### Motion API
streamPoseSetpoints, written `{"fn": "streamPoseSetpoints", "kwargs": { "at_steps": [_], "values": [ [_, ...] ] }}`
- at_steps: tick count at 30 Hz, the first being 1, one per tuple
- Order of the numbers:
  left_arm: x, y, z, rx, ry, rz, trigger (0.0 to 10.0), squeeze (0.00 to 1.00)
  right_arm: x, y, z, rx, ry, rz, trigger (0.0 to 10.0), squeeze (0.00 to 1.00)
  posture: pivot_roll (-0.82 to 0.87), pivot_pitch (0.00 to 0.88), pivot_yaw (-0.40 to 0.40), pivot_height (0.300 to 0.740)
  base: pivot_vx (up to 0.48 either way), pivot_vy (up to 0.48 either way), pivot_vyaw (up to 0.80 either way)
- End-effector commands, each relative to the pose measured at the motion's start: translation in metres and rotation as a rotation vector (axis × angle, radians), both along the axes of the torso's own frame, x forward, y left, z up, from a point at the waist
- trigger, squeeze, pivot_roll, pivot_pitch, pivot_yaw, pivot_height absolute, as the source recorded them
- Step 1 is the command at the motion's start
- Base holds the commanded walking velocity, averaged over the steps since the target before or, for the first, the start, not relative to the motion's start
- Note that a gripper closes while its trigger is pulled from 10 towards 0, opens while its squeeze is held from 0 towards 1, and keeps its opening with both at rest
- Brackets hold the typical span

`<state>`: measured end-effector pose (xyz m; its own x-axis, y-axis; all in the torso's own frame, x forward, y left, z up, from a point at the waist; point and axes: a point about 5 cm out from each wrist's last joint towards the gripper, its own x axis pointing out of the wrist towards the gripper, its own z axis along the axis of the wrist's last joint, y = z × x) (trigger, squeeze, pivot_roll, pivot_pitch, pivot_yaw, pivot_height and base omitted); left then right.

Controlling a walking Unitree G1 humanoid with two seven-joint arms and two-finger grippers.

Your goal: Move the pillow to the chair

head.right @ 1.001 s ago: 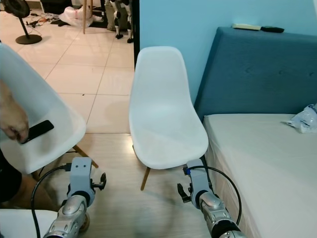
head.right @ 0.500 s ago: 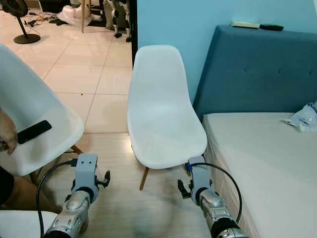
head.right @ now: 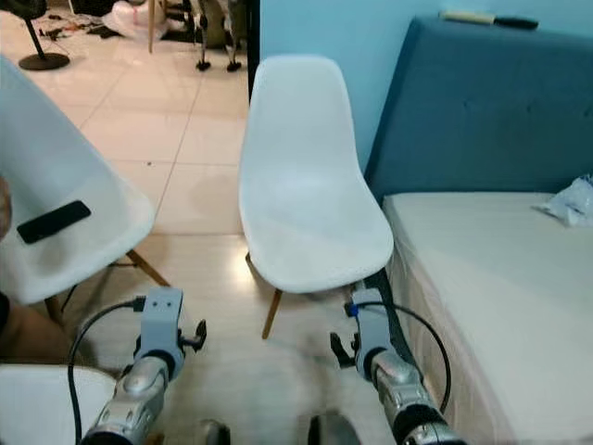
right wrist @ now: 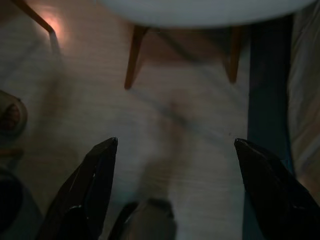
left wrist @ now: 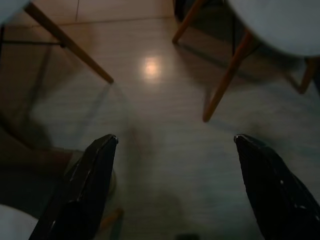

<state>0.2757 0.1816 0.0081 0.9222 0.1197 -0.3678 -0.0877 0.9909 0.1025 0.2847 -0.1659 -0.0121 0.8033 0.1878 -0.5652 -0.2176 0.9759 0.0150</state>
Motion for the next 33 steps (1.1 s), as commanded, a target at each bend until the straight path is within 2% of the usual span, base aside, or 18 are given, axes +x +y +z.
{"fn": "streamPoseSetpoints", "kwargs": {
  "at_steps": [1, 8, 18, 24, 29, 33],
  "values": [
    [-0.004, -0.002, -0.006, 0.004, 0.032, -0.015, 10.0, 0.00, -0.003, -0.007, -0.002, -0.001, 0.009, -0.024, 10.0, 0.00, 0.00, 0.077, -0.107, 0.581, 0.000, 0.000, 0.00],
    [-0.003, -0.003, -0.005, 0.003, 0.029, -0.020, 10.0, 0.00, -0.004, -0.008, -0.003, -0.003, 0.011, -0.028, 10.0, 0.00, 0.00, 0.078, -0.108, 0.561, 0.000, 0.000, 0.00],
    [-0.005, -0.006, -0.006, 0.002, 0.031, -0.032, 10.0, 0.00, -0.004, -0.009, -0.002, 0.007, -0.010, -0.023, 10.0, 0.00, -0.01, 0.088, -0.107, 0.496, 0.000, 0.000, 0.00],
    [-0.005, -0.005, -0.006, 0.008, 0.030, -0.035, 10.0, 0.00, -0.001, -0.003, 0.000, -0.004, 0.009, 0.029, 10.0, 0.00, -0.01, 0.091, -0.107, 0.496, 0.000, 0.000, 0.00],
    [-0.006, -0.005, -0.006, 0.013, 0.030, -0.039, 10.0, 0.00, 0.002, 0.002, 0.002, -0.002, 0.012, 0.079, 10.0, 0.00, -0.01, 0.093, -0.109, 0.471, 0.000, 0.000, 0.00],
    [-0.006, -0.004, -0.005, 0.024, 0.028, -0.045, 10.0, 0.00, 0.004, 0.011, 0.002, -0.042, 0.054, 0.187, 10.0, 0.00, 0.00, 0.111, -0.116, 0.466, 0.000, 0.000, 0.00]
  ]
}}
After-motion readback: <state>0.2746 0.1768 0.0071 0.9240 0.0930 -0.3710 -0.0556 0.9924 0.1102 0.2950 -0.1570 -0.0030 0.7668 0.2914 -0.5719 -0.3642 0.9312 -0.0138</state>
